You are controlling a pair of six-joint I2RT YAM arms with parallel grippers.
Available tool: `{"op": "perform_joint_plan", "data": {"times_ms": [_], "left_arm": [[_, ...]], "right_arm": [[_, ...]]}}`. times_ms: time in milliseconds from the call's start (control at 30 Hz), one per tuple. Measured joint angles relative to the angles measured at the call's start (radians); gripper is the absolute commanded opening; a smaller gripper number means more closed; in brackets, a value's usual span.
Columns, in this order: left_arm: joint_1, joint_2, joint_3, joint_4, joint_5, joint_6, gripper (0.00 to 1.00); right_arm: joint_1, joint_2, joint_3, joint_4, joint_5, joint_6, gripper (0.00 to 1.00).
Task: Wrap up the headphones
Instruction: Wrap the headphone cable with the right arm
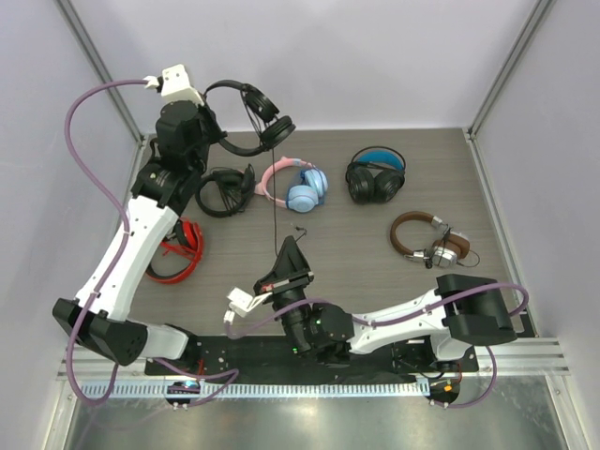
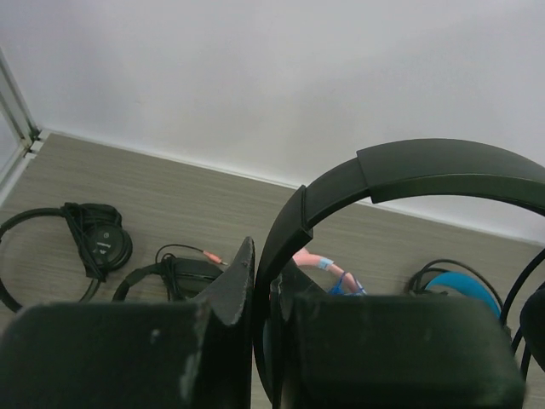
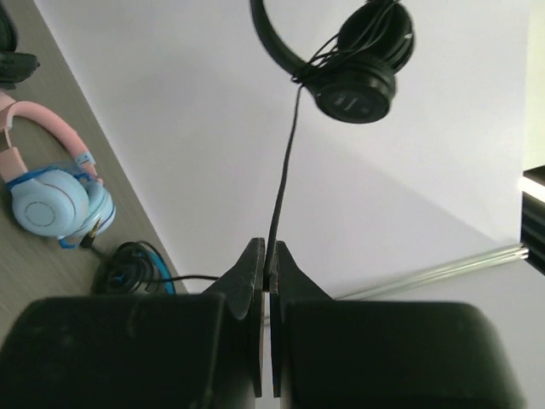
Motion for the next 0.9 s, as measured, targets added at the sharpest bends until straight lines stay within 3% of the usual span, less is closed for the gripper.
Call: {"op": "perform_joint_plan", "data": {"times_ms": [333, 633, 900], "left_arm": [[0.0, 0.043, -0.006, -0.037, 0.034, 0.035, 0.0], [-0.033, 0.054, -0.028, -0.039, 0.048, 0.042, 0.0], [-0.069, 0.054, -0.032, -0.035, 0.076, 0.061, 0.0]], "right_arm": [[-0.029, -0.033, 0.105, 0.0, -0.273, -0.062, 0.01], [-0.189, -0.048, 0.262, -0.008, -0.496, -0.064, 0.01], [-0.367, -0.068, 0.419, -0.121, -0.589, 0.091, 0.01]]}}
